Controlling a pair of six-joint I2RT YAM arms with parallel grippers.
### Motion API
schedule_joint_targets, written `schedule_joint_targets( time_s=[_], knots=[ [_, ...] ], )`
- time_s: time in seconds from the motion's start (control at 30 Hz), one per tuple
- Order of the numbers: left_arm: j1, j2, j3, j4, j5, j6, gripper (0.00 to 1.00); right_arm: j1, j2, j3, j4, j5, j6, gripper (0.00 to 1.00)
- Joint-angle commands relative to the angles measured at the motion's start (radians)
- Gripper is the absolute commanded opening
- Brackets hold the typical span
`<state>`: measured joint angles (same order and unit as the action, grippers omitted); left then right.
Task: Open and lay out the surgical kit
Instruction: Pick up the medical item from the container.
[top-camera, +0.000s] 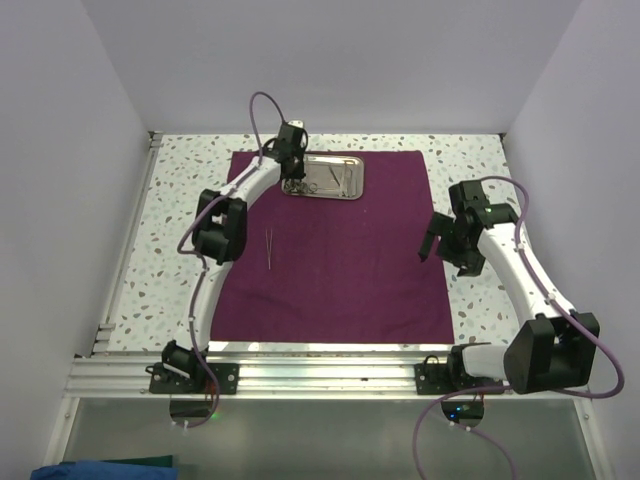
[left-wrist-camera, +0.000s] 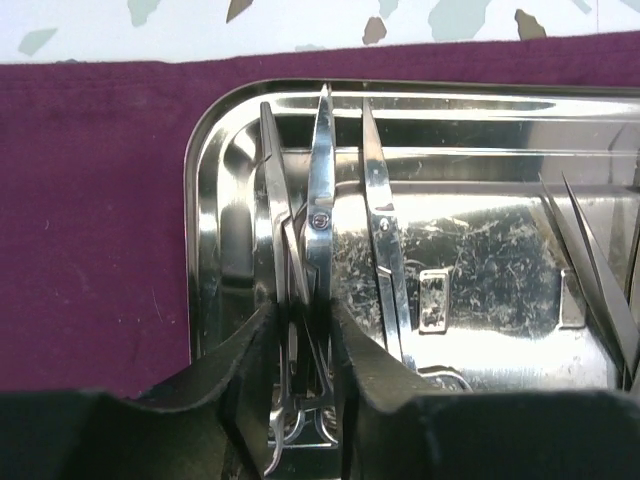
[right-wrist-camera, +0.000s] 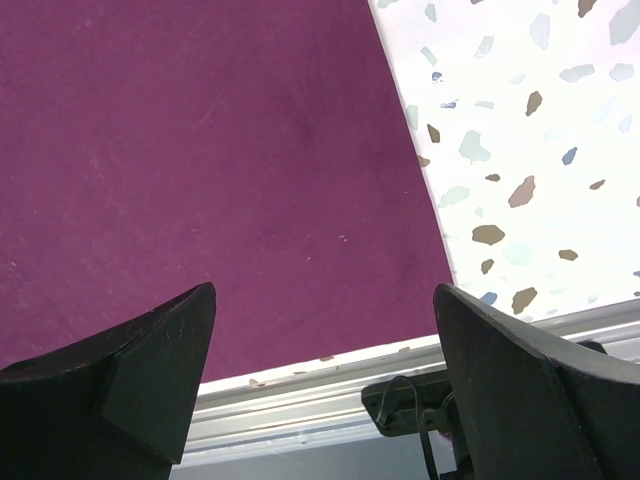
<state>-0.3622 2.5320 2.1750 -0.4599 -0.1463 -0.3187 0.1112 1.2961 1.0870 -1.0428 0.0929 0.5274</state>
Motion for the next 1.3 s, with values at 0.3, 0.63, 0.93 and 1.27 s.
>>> schedule_joint_targets(
  time_s=[0.3,0.63,0.93,1.27],
  knots=[
    [0.003,0.129,-0.027,-0.21,-0.039,-0.01,0.0,0.001,-0.014,-0.027,0.015,-0.005,-0.026,0.94],
    [0.003,-0.004,-0.005,-0.174,-0.035,-0.037,0.0,0.002,0.035,0.011,0.055,-0.028,-0.061,0.94],
    [0.016,-0.111,0.082,-0.195,-0.056,-0.031,0.0,0.001,0.068,0.028,0.095,-0.09,-0.064,0.93],
    [0.014,-0.271,-0.059,-0.184,-0.045,-0.049,0.0,0.004,0.081,0.024,0.127,-0.114,-0.049,0.91]
  ],
)
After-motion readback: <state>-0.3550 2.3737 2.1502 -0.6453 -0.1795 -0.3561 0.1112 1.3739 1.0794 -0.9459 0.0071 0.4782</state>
